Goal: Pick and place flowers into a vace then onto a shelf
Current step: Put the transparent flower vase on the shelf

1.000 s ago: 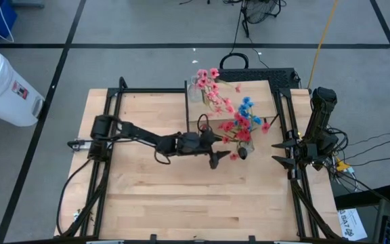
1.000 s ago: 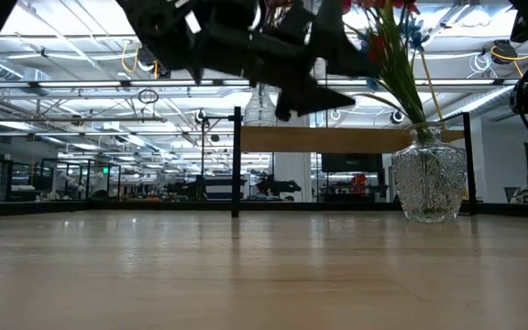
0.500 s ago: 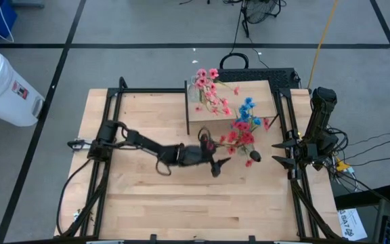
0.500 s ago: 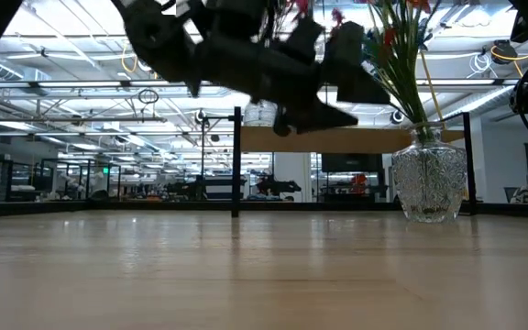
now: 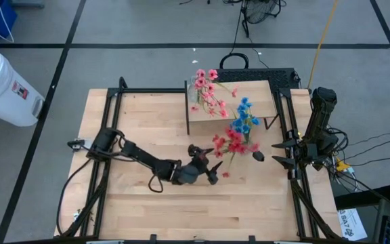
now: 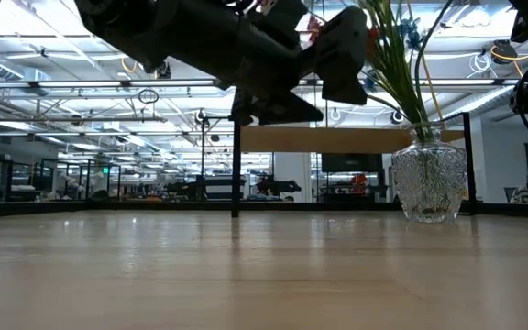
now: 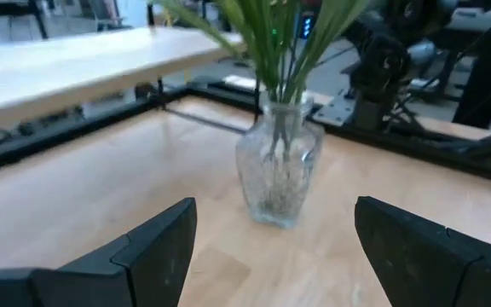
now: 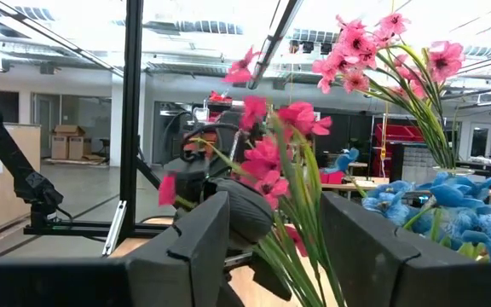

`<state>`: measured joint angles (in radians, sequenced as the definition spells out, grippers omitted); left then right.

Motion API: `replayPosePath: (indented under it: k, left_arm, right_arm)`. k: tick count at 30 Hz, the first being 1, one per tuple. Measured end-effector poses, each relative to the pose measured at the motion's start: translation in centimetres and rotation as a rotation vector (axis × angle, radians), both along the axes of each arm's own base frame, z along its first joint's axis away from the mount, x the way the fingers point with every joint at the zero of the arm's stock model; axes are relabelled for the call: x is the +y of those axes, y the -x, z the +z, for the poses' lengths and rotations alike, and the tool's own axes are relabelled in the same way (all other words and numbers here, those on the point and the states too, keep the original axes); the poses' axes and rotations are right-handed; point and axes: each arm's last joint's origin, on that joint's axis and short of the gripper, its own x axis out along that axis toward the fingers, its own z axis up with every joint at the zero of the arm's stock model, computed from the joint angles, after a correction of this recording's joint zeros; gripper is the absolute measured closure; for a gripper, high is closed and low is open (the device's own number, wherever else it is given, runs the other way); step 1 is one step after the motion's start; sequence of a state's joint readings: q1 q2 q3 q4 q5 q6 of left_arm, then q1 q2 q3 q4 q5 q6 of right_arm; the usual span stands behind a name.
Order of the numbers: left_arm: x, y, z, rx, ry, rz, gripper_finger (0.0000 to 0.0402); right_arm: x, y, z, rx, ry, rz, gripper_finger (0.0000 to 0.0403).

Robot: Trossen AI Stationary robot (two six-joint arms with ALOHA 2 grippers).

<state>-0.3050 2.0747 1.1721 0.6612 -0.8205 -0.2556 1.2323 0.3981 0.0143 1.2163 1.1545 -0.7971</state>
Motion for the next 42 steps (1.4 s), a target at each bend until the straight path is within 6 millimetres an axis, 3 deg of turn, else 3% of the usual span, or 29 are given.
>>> replayPosePath:
  k: [9, 15, 23, 25, 33, 42]
  left_arm:
    - [-1.5, 0.7, -0.1, -0.005, -0.014, 0.068, 0.0080]
    - [-0.5, 0.0, -0.4, -0.020, 0.036, -0.024, 0.0080]
    - [2.7, -1.9, -5.8, -0.155, 0.175, -0.022, 0.0080]
    - [3.4, -2.1, -6.3, -0.189, 0.163, -0.032, 0.0080]
    - [6.1, -4.7, -4.3, -0.199, 0.105, -0.159, 0.0080]
    - [7.0, -7.0, -2.2, -0.135, 0.024, -0.226, 0.0080]
  right_arm:
    - [0.0, 0.0, 0.0, 0.000, 0.000, -0.001, 0.0226]
    - [0.0, 0.0, 0.0, 0.000, 0.000, 0.000, 0.0227]
    - [0.0, 0.0, 0.0, 0.003, 0.004, -0.002, 0.0225]
    - [0.0, 0.0, 0.0, 0.001, 0.006, 0.000, 0.0225]
    - [0.1, 0.0, -0.1, 0.003, 0.009, 0.000, 0.0228]
    - [0.1, 0.0, -0.1, 0.008, 0.022, 0.000, 0.0227]
